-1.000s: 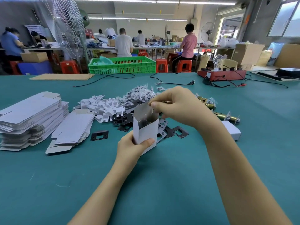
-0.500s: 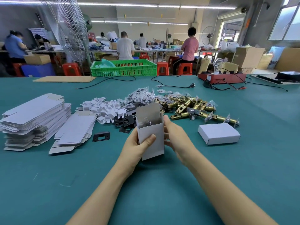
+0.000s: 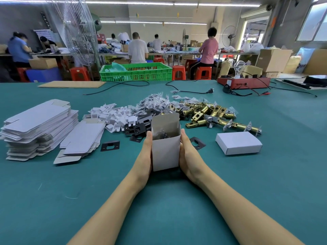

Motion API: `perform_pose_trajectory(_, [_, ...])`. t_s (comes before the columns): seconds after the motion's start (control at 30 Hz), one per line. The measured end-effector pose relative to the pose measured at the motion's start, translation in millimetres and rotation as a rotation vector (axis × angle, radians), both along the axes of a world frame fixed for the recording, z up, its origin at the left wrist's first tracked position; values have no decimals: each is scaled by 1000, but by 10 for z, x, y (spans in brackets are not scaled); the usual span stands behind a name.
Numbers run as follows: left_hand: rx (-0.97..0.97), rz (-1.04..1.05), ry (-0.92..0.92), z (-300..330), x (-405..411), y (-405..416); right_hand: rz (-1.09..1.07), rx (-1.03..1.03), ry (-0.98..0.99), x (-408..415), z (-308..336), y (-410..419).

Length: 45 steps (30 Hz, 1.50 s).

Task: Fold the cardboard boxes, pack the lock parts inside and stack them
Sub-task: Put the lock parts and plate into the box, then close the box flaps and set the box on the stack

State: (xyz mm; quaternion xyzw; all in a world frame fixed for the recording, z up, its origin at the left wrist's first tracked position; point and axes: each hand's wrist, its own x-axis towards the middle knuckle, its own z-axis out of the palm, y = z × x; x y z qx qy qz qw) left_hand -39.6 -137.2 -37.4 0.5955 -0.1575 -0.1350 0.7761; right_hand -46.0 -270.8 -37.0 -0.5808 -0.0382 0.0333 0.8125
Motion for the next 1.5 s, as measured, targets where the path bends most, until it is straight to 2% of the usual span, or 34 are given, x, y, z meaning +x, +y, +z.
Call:
perform_pose_trajectory(0.13, [-86,-6,30,28,29,12,23,10,-6,-40,60,15])
perform_pose_trajectory(0.4, [-116,92,82,84,41,-17,43,43,-19,-48,82,-3])
perform_pose_trajectory(0.83, [-109,95,-131,109,43,-6,48,23,13,-76,170,-28])
perform_pose_trajectory(1.0, [-121,130,-146,111,43,-29,-12,10,-56,-82,215,-3])
perform_pose_trajectory(1.17, [-128,162,-145,125,34,-46,-164,19,-184,-63,251,78])
perform_pose_trajectory(1.5, [-90,212,-177,106,8,-54,-255,52,-263,-96,278,114])
